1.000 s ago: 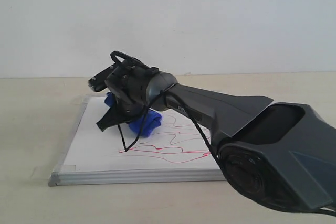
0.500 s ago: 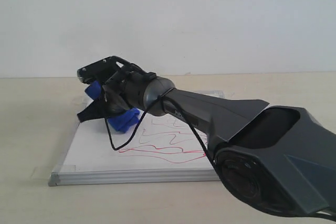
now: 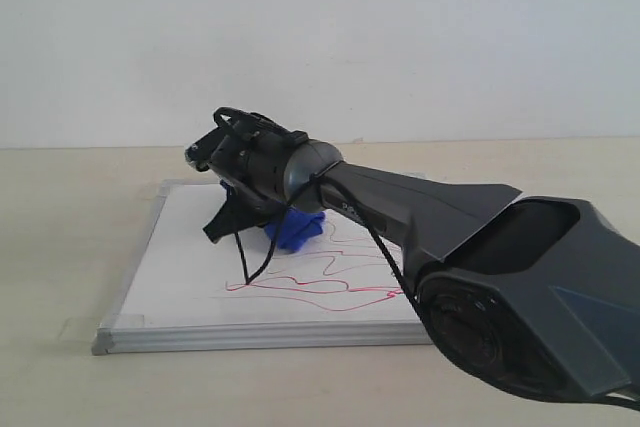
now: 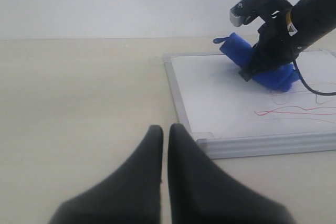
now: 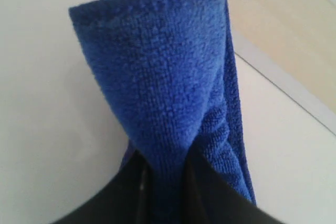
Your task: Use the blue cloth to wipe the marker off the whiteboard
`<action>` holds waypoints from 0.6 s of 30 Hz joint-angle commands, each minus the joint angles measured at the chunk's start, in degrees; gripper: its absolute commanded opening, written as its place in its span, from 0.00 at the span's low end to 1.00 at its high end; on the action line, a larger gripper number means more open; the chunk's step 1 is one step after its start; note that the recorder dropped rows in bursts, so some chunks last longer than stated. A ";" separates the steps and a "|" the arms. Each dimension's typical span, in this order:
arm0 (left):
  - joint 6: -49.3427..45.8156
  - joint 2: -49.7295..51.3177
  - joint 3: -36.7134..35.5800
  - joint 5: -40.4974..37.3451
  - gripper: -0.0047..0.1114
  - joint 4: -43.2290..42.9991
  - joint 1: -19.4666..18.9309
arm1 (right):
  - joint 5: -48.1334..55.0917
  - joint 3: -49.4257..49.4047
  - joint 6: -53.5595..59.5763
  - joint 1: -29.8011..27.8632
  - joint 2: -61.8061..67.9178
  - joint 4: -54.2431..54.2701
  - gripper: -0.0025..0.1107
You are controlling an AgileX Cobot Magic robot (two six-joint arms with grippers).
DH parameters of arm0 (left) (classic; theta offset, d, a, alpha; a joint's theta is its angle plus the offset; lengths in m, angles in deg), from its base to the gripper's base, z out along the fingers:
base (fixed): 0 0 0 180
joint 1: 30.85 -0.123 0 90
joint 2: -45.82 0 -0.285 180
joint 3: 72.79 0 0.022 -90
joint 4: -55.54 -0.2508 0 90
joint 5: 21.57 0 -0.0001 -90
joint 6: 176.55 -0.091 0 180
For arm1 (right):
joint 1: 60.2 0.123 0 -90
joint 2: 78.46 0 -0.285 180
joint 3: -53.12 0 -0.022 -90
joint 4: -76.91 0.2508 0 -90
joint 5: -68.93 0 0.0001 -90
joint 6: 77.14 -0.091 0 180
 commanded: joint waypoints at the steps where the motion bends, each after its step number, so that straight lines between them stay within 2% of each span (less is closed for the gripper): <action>1: 0.30 -0.13 -0.22 0.33 0.07 0.12 0.11 | 4.34 -0.15 -0.95 -0.75 -0.18 -3.89 0.02; 5: 0.30 -0.13 -0.22 0.33 0.07 0.12 0.11 | -4.18 -0.15 -2.08 -0.53 -0.18 3.26 0.02; 10: 0.30 -0.13 -0.22 0.33 0.07 0.12 0.11 | -16.99 -0.15 7.84 -0.27 -0.03 19.40 0.02; 13: 0.30 -0.13 -0.22 0.33 0.07 0.12 0.11 | -15.54 -0.15 8.65 0.00 -0.03 17.11 0.02; 18: 0.30 -0.13 -0.22 0.33 0.07 0.12 0.11 | -3.60 -0.15 8.65 0.00 -0.03 5.98 0.02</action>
